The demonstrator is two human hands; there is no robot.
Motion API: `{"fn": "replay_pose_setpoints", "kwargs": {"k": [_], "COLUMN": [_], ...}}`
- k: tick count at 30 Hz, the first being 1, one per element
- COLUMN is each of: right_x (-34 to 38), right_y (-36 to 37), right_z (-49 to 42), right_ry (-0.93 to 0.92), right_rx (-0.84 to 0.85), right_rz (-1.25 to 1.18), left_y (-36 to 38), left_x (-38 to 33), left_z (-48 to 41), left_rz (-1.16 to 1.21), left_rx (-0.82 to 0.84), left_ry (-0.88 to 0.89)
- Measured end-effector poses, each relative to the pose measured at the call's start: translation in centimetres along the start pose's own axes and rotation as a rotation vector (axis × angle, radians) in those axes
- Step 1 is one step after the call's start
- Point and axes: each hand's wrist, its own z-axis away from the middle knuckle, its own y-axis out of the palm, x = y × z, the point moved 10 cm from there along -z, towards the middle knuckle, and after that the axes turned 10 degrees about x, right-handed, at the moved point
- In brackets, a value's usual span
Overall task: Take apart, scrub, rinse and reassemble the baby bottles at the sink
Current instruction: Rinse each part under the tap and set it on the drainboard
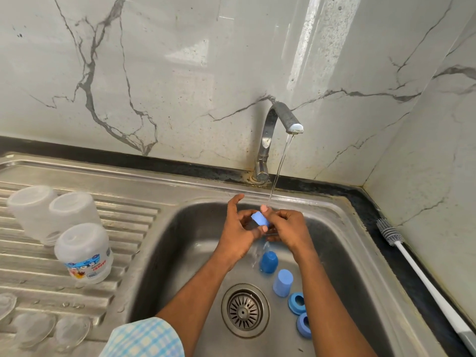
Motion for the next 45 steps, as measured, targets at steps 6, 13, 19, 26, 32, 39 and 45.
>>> {"fn": "replay_pose_setpoints", "kwargs": {"k": [6,13,19,26,32,39,45], "right_x": [0.2,-0.4,-0.3,2.6,3.8,12.5,6.7], "right_y": [1.5,2.0,1.2,1.5,1.6,-4.0,-0.9], "right_z": [0.5,0.8,1.1,3.0,6.0,13.9,14.2], "right_ry": [0.077,0.132,0.142,-0.093,-0.106,-0.311,-0.155], "right_rx": [0.088,0.168,0.162,0.111,0.089,-0.350,-0.241], "right_rz": [0.072,0.110,-0.132,0.280,0.399,0.241,0.380], "left_y": [1.1,0.5,-0.5,1.4,1.9,-1.8,-1.0], "left_x": [-0.5,-1.7,-1.1,1.4,-0.1,-9.6,-10.0], "left_z": [0.3,0.3,0.5,1.8,5.6,8.6,12.4], "left_rz": [-0.153,-0.264,-0.281,0.062,0.058,-0.549,-0.850], "left_rx": [0.013,-0.033,-0.110,0.063,0.184,-0.076,-0.010], "left_ry": [0.047,0.110,0.008,-0.389,-0.508,-0.042,0.027]}}
